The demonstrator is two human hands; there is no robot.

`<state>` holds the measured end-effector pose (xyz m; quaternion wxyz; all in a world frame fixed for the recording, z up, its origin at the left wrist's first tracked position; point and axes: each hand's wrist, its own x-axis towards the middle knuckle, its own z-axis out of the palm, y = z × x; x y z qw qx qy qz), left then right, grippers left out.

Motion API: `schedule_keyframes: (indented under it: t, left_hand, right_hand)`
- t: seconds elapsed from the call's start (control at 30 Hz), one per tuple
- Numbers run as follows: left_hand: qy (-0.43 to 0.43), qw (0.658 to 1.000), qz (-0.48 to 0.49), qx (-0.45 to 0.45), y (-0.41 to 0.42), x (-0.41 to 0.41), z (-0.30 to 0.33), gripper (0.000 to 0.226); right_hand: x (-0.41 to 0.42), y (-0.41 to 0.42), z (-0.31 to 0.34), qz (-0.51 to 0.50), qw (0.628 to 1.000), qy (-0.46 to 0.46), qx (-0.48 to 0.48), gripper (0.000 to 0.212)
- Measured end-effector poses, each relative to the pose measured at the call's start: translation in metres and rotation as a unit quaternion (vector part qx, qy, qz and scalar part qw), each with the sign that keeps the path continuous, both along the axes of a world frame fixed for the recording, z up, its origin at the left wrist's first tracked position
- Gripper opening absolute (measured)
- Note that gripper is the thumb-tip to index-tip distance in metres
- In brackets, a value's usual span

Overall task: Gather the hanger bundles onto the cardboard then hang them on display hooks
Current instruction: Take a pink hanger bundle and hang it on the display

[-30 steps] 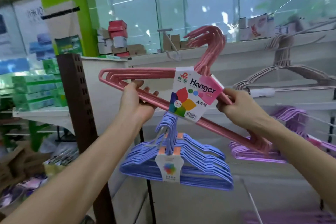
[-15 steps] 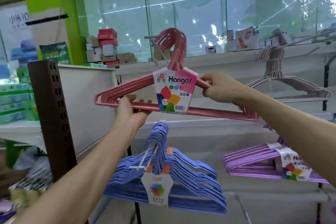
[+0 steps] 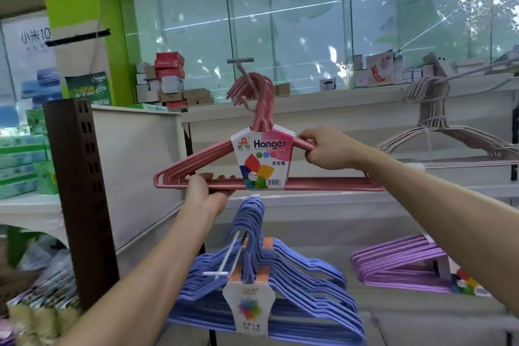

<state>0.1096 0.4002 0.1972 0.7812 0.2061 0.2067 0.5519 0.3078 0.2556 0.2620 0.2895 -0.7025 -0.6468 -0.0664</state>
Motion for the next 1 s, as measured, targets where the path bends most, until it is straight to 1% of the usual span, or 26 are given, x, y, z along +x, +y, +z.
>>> schedule_keyframes:
  t: [0.1,0.27,0.47,0.53,0.63,0.67,0.77,0.83,0.93,1.0]
  left_hand:
    - [-0.005,1.000,-0.003,-0.006,0.003,0.007,0.001,0.015]
    - [0.012,1.000,-0.007,-0.012,0.016,0.015,-0.001,0.017]
    - [0.022,1.000,-0.010,-0.020,0.031,0.026,-0.001,0.018]
    - [0.026,0.999,-0.007,-0.021,0.039,0.030,-0.004,0.020]
    - [0.046,0.999,-0.003,-0.016,0.048,0.034,-0.010,0.030]
    - [0.055,0.998,-0.009,-0.009,0.049,0.033,-0.013,0.029]
    - [0.096,0.995,-0.027,0.022,0.049,0.027,-0.018,0.011]
    - [0.117,0.992,-0.035,0.040,0.048,0.021,-0.020,0.005]
    - [0.135,0.988,-0.043,0.057,0.046,0.011,-0.022,0.002]
    - [0.144,0.986,-0.052,0.065,0.042,0.007,-0.024,0.008]
  right_hand:
    - [0.007,0.006,-0.001,-0.004,1.000,-0.001,-0.001,0.041]
    - [0.016,0.019,-0.003,-0.002,1.000,-0.004,-0.006,0.041]
    - [0.028,0.037,0.001,-0.013,0.999,-0.011,-0.031,0.029]
    - [0.033,0.043,0.001,-0.017,0.999,-0.007,-0.035,0.031]
    - [0.038,0.050,-0.002,-0.017,0.999,-0.007,-0.027,0.043]
    - [0.039,0.052,-0.003,-0.017,1.000,-0.008,-0.025,0.046]
    - [0.041,0.057,-0.008,-0.010,1.000,-0.003,-0.018,0.049]
    - [0.042,0.060,-0.010,0.000,1.000,0.000,-0.022,0.049]
    - [0.041,0.060,-0.011,0.009,1.000,-0.003,-0.021,0.050]
    - [0.042,0.057,-0.011,0.005,1.000,-0.011,-0.014,0.050]
